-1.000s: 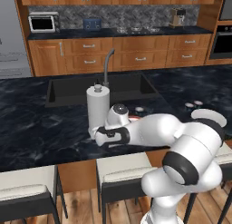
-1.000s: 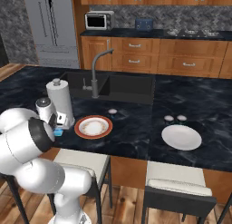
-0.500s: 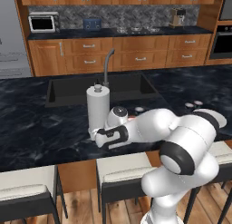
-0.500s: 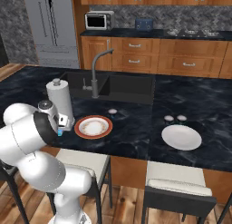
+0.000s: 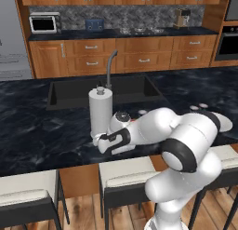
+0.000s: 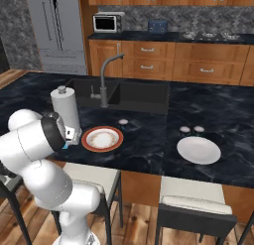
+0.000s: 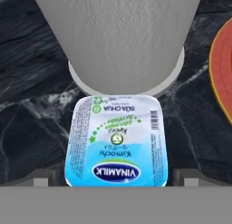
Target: Place two yogurt containers on each plate.
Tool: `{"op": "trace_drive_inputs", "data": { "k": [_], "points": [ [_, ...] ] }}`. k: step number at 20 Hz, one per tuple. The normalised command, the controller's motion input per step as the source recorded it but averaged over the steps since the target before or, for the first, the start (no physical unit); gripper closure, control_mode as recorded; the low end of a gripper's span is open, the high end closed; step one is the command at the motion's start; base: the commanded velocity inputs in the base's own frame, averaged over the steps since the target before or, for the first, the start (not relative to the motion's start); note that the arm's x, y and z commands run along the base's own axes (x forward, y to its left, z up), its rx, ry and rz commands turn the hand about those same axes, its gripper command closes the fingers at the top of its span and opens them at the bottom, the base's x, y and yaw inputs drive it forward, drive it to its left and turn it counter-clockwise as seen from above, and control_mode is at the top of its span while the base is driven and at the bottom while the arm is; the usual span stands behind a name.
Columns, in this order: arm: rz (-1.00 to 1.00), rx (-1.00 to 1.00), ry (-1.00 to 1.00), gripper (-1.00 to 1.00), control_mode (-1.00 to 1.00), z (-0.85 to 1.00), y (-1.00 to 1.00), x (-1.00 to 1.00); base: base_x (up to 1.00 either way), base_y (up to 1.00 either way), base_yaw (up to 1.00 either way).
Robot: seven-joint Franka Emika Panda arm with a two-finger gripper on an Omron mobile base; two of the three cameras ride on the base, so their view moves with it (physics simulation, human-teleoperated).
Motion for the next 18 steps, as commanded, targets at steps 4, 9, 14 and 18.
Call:
{"op": "trace_drive_inputs", "data": {
  "k": [4,9,14,18],
  "points": [
    [0.0,0.0,0.0,-1.0,-1.0,0.0,0.05,0.18,0.0,0.0,0.0],
    [0.0,0.0,0.0,-1.0,-1.0,-0.04,0.01,0.04,0.0,0.0,0.0],
    [0.0,0.0,0.0,-1.0,-1.0,-0.14,0.0,0.03,0.0,0.0,0.0],
    [0.0,0.0,0.0,-1.0,-1.0,-0.05,0.0,0.05,0.0,0.0,0.0]
  ]
}}
